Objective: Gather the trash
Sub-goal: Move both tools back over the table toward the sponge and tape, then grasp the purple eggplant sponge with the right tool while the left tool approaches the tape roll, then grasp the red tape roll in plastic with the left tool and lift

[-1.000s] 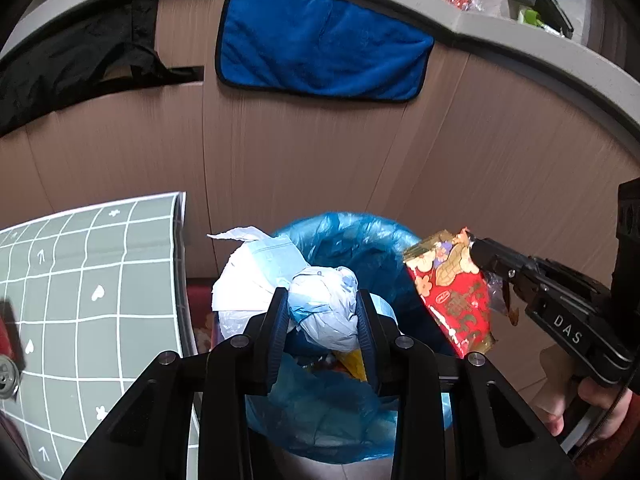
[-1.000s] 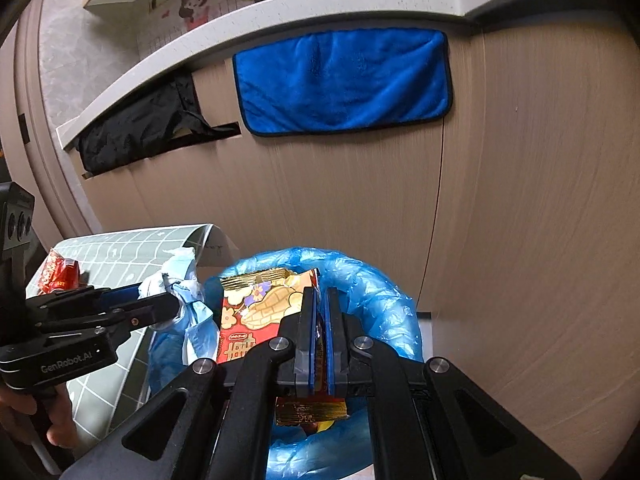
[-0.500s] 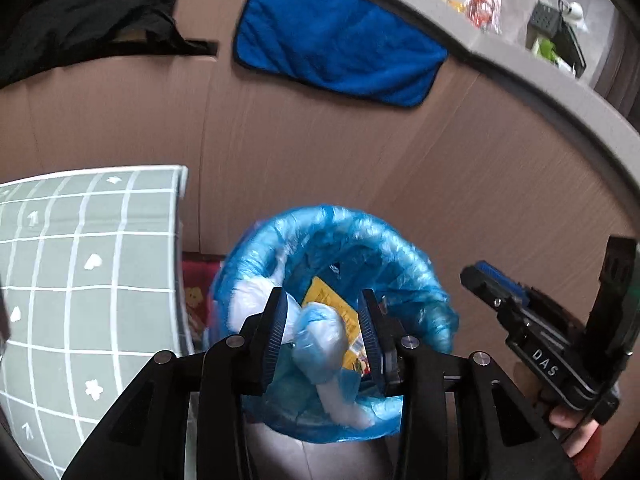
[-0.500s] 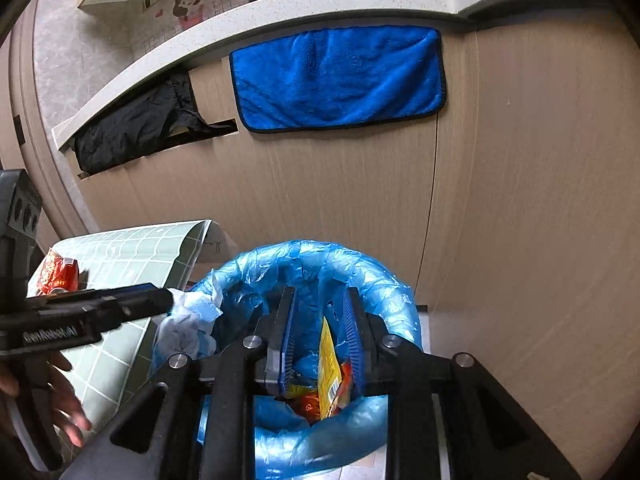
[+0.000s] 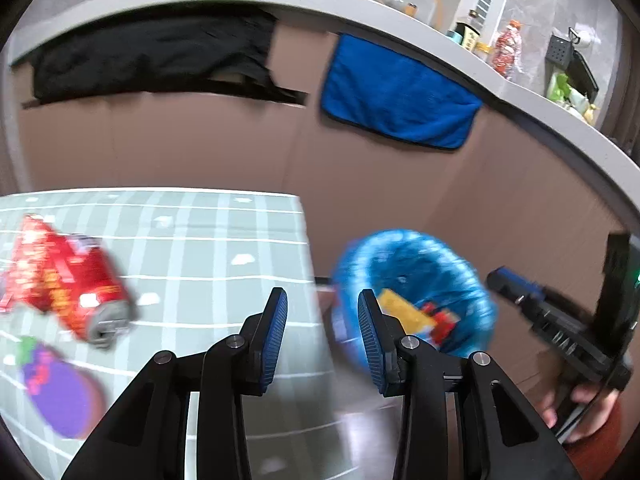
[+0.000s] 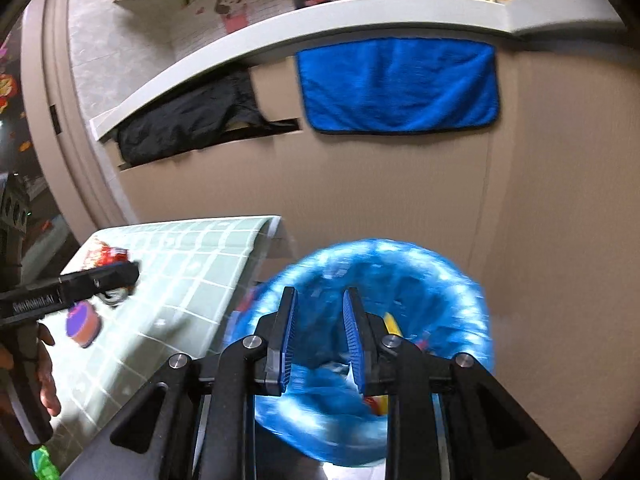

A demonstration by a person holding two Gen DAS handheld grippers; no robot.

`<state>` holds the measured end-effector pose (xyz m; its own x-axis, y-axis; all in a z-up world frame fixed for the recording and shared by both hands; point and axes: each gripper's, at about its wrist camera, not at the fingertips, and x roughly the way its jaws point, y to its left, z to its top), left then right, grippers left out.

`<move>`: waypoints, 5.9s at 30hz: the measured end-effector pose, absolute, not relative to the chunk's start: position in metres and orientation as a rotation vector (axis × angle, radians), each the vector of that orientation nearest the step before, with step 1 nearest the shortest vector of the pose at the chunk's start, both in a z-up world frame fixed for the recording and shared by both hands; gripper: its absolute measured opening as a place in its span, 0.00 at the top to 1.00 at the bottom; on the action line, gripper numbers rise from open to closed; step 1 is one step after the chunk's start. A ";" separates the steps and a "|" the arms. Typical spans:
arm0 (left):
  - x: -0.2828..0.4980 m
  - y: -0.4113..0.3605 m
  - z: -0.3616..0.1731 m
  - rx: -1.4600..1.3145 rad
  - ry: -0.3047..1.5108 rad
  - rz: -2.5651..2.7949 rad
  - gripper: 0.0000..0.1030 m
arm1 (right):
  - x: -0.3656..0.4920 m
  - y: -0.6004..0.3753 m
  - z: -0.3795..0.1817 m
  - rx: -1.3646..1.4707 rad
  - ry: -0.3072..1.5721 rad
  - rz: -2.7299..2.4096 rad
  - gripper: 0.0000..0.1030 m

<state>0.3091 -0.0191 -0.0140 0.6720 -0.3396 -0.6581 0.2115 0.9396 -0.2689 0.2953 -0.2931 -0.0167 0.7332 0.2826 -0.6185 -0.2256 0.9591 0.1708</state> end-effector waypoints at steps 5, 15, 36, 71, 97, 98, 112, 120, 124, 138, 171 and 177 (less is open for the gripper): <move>0.285 0.045 -0.009 -0.155 0.729 -0.198 0.63 | 0.295 -0.246 -0.006 0.079 0.695 0.391 0.78; 0.271 0.206 -0.025 -0.233 0.724 0.079 0.63 | 0.297 -0.097 -0.007 -0.042 0.771 0.684 0.78; 0.271 0.319 -0.081 -0.353 0.812 0.061 0.63 | 0.294 0.081 -0.082 -0.332 0.888 0.998 0.64; 0.214 0.281 -0.080 -0.384 0.828 0.019 0.63 | 0.294 0.038 -0.096 -0.157 0.972 1.001 0.55; 0.248 0.257 -0.101 -0.353 0.935 -0.072 0.63 | 0.283 -0.036 -0.057 -0.085 0.953 0.906 0.65; 0.243 0.254 -0.100 -0.360 0.939 -0.088 0.63 | 0.283 -0.025 -0.061 -0.098 0.959 0.925 0.65; 0.193 0.289 -0.074 -0.394 0.831 0.061 0.63 | 0.293 0.052 -0.108 -0.089 1.003 0.944 0.41; 0.204 0.264 -0.083 -0.370 0.868 0.059 0.63 | 0.287 0.045 -0.092 -0.076 0.999 0.997 0.66; 0.211 0.248 -0.082 -0.349 0.878 0.029 0.63 | 0.274 0.017 -0.062 -0.121 0.896 0.965 0.70; 0.238 0.252 -0.111 -0.565 0.953 0.067 0.63 | 0.269 -0.101 -0.061 -0.115 0.869 0.668 0.70; 0.231 0.139 -0.028 -0.128 0.742 0.047 0.89 | 0.255 -0.118 -0.065 -0.030 0.827 0.714 0.73; 0.220 0.117 -0.015 -0.097 0.666 0.040 0.89 | 0.251 -0.119 -0.042 -0.060 0.765 0.720 0.73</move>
<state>0.2201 0.1171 -0.0149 0.7856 0.0060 -0.6186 -0.0683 0.9947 -0.0771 0.2514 -0.1185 -0.0418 0.4973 0.5733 -0.6512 -0.6155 0.7621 0.2010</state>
